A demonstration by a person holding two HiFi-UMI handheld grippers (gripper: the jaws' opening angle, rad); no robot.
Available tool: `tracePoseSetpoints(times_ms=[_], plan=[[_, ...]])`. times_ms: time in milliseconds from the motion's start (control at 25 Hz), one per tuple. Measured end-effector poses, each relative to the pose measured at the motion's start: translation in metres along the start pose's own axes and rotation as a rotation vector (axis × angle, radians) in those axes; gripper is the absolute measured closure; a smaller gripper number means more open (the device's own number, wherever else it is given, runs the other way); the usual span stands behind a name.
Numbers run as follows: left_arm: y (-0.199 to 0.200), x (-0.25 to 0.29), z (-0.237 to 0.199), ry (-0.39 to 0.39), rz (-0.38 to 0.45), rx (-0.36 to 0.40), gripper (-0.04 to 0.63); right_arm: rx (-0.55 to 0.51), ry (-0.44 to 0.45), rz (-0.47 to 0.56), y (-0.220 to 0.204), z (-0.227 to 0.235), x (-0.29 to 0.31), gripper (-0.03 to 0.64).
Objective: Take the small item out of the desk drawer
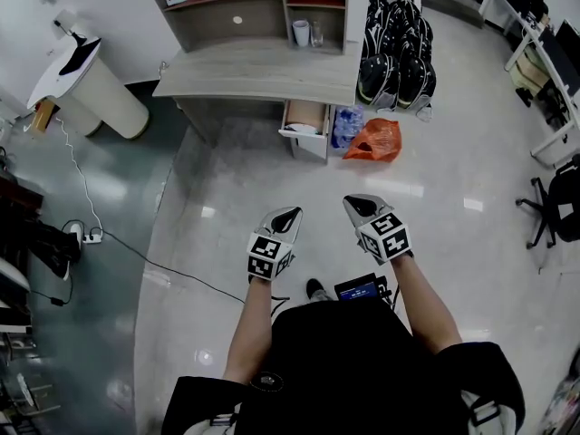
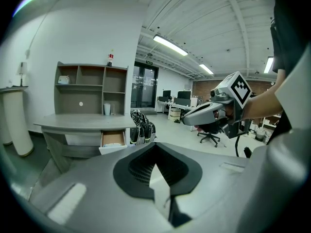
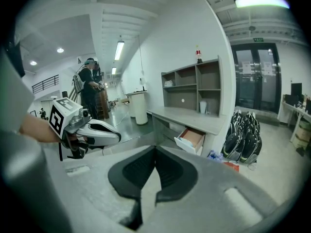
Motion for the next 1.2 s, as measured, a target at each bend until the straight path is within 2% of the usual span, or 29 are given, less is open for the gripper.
tracePoseSetpoints(times_ms=[320, 640, 920, 1200], plan=[[-0.006, -0.006, -0.019, 0.003, 0.011, -0.03, 0.594, -0.008, 0.006, -0.027, 0.007, -0.008, 0.019, 0.614], [-0.011, -0.003, -0.038, 0.03, 0.013, -0.083, 0.594, -0.004, 0.049, -0.046, 0.005, -0.005, 0.048, 0.614], [0.004, 0.02, -0.07, 0.062, -0.018, -0.072, 0.592, 0.007, 0.087, -0.038, 0.02, 0.019, 0.087, 0.614], [0.038, 0.064, -0.111, 0.074, -0.025, -0.058, 0.594, 0.015, 0.103, -0.03, 0.049, 0.066, 0.131, 0.614]])
Point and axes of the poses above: the fingertips, and each gripper's own axes: x forward along the fingers, z to its right, y out of its top, the point moved 10 cm from there along -x, backward along the fingers, and after that the axes turned 11 degrees about -y, right-handed, at the moved point
